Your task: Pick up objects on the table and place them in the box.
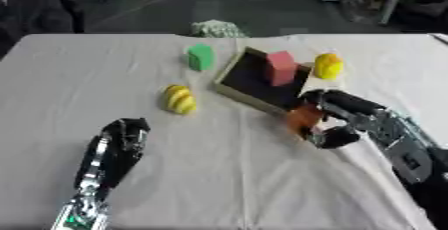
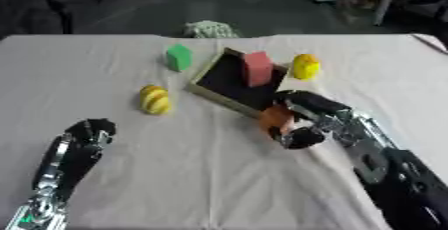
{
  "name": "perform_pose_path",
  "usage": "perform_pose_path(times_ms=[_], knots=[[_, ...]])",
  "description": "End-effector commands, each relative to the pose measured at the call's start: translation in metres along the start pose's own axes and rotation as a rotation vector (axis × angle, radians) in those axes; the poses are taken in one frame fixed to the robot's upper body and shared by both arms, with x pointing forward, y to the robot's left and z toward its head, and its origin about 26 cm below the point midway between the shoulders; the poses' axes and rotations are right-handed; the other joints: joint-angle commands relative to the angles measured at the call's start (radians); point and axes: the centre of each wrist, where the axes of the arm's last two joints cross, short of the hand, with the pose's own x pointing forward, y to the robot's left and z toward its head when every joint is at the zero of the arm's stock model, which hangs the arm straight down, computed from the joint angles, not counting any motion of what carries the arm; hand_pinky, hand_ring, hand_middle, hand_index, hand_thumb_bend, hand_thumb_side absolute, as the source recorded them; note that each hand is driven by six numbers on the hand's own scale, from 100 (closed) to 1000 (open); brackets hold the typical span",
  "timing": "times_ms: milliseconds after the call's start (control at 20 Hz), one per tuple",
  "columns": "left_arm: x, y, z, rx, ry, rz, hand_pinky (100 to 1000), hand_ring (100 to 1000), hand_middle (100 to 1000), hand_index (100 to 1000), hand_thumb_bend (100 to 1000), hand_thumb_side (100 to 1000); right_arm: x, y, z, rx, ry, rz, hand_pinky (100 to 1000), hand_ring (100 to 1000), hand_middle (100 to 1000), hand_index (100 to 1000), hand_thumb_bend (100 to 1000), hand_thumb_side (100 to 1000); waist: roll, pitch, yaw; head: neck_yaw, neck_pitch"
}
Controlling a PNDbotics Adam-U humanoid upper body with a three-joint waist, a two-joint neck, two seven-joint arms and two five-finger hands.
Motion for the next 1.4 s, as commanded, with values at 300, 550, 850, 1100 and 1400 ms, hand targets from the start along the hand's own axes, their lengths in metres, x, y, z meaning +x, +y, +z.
perform_pose_path(times_ms=[300,550,850,1100,1400], knots=[[0.010,-0.003,-0.005,-0.031,-0.042,0.008,713,694,624,572,124,587,-0.011,-0.054,-0.015,-0.146,0.067,-0.052,493,558,595,647,100,201,0.008,0.001,0.046,-0.045,0.005],[0.013,-0.005,-0.006,-0.051,-0.052,0.009,713,694,624,572,125,586,-0.025,-0.047,-0.028,-0.180,0.162,-0.067,548,605,621,684,100,198,0.010,0.007,0.083,-0.075,0.005],[0.013,-0.004,-0.005,-0.051,-0.048,0.007,713,695,625,572,125,586,-0.039,-0.021,-0.032,-0.071,0.209,-0.016,585,637,634,692,100,202,0.007,0.009,0.082,-0.079,0.005],[0.012,-0.004,-0.005,-0.048,-0.046,0.006,713,695,625,572,124,586,-0.045,-0.011,-0.030,-0.015,0.218,0.006,614,659,649,705,100,205,0.007,0.010,0.078,-0.077,0.005],[0.011,-0.004,-0.005,-0.047,-0.044,0.004,713,696,625,572,122,587,-0.042,-0.013,-0.030,0.078,0.184,0.046,772,821,836,902,100,610,0.006,0.012,0.075,-0.080,0.005]])
